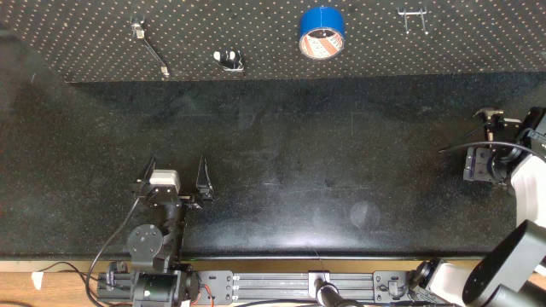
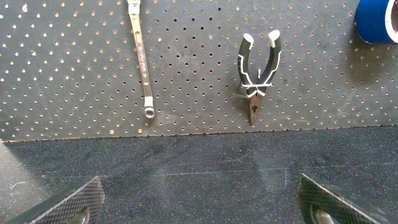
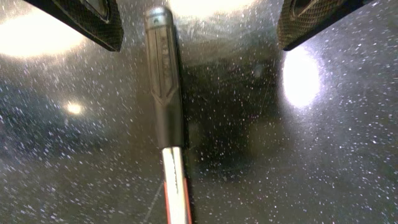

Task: Place Tools Onto Pegboard

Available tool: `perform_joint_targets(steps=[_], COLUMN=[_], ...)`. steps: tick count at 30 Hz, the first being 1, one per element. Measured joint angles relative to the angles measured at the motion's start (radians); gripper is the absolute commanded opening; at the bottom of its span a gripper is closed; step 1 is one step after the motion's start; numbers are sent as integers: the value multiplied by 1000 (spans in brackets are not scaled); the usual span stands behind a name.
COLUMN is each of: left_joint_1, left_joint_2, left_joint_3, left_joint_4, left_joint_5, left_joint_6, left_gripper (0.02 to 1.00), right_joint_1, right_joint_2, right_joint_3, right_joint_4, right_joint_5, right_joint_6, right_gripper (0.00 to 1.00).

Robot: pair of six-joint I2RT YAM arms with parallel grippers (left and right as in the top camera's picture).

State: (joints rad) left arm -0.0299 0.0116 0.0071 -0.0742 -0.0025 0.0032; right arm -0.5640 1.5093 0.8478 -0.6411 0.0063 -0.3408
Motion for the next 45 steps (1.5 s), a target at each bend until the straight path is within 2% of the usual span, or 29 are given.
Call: perform_joint_targets(steps=[3,5,12,16,18,20,21,22,31,34,36,38,42,45], left_joint_1=[0,0,0,0,0,0,0,0,0,0,0,0,0,0], left_joint_2=[0,0,0,0,0,0,0,0,0,0,0,0,0,0], left_joint_3=[0,0,0,0,0,0,0,0,0,0,0,0,0,0], left_joint_4=[0,0,0,0,0,0,0,0,0,0,0,0,0,0], left_joint_5=[0,0,0,0,0,0,0,0,0,0,0,0,2,3], left_joint_6=[0,0,0,0,0,0,0,0,0,0,0,0,0,0], left_gripper=[998,996,996,993,996,996,996,996,996,996,996,996,996,996], right_joint_1=[-27,-79,-90,-90,-90,-90,-91,-92,-96,-90,-38,107,359,453], right_joint_2=[21,45,85,106,117,132,141,145,124,-8,-187,-365,-525,-492], right_joint_3=[0,0,5,19,27,37,43,47,34,-5,-5,-6,-5,-6], right_joint_4=[26,34,86,97,97,97,101,105,124,153,195,274,415,481], right_joint_5=[-8,-9,-59,-82,-93,-112,-125,-140,-182,-222,-245,-262,-218,-195], right_joint_6=[-39,-50,-85,-111,-119,-120,-122,-121,-120,-19,48,123,234,270], right_gripper=[698,564,566,413,283,226,119,80,77,77,75,75,75,75])
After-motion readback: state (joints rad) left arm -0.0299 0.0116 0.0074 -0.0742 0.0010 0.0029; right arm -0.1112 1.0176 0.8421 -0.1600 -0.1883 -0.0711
